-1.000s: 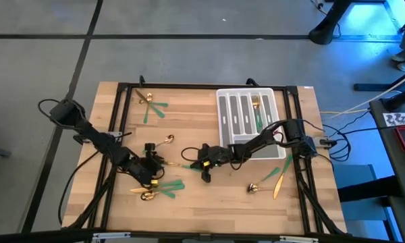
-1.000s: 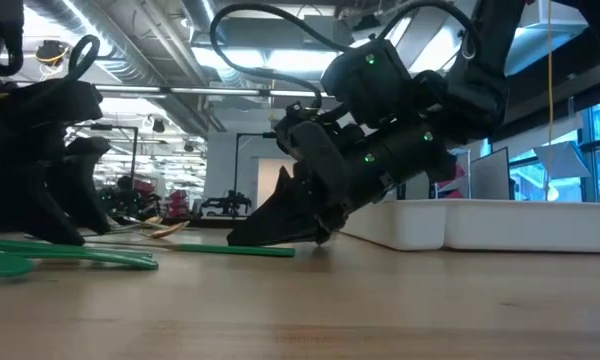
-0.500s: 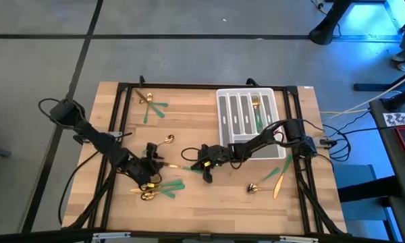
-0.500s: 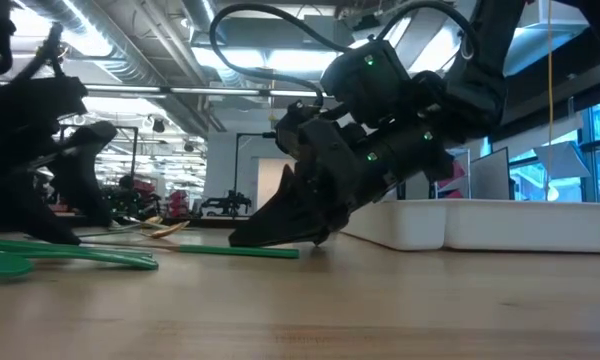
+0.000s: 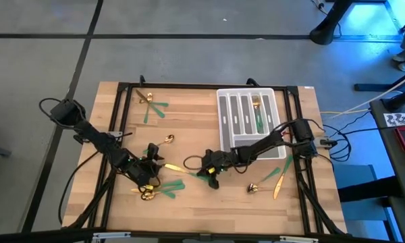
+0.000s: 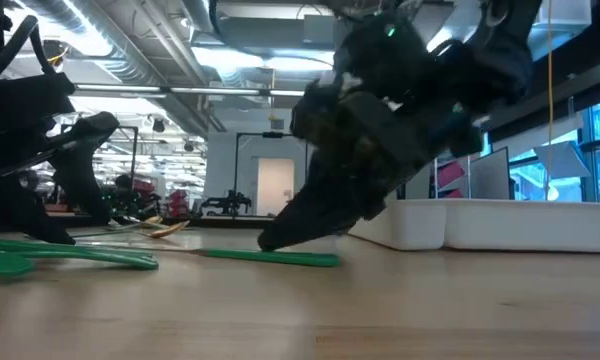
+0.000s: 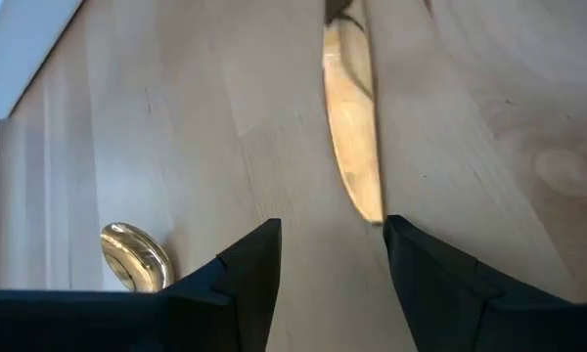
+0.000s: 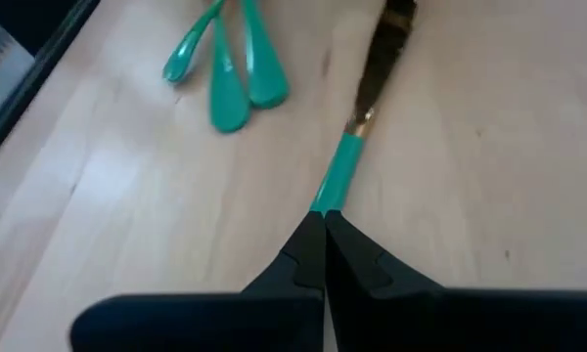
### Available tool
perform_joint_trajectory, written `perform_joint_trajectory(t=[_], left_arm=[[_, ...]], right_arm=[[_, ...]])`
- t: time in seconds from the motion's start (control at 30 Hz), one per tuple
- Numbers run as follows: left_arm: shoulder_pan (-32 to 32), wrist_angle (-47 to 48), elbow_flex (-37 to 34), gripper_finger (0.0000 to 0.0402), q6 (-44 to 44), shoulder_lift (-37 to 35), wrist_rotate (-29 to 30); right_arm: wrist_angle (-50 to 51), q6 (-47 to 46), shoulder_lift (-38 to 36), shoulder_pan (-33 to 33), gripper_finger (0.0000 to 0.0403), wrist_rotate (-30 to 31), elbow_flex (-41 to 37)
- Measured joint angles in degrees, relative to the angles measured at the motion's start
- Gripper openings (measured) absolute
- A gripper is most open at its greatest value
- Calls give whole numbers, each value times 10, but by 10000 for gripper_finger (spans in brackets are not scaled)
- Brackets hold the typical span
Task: Sort silverware
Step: Put the green knife into the silverware tray
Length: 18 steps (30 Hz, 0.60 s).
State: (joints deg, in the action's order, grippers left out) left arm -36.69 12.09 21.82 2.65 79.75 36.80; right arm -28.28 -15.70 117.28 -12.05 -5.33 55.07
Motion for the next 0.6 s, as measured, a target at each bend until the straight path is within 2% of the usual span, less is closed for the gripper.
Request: perform_joint_trajectory(t=[0.17, 0.33, 0.4, 0.5, 0.6], left_arm=[[0, -23, -2, 178, 30, 0, 3], [1, -67, -3, 178, 43, 1, 2], [0, -80, -3, 178, 47, 1, 0], [1, -103, -3, 178, 61, 2, -5], [0, -129, -3, 178, 64, 3, -7]], right_arm=[[32, 58, -33, -39, 1, 78, 2], [74, 47, -44, -77, 9, 155, 2], [87, 38, -44, -91, 29, 162, 2], [93, 24, -44, -111, 81, 164, 2], [88, 22, -44, -129, 141, 208, 3]])
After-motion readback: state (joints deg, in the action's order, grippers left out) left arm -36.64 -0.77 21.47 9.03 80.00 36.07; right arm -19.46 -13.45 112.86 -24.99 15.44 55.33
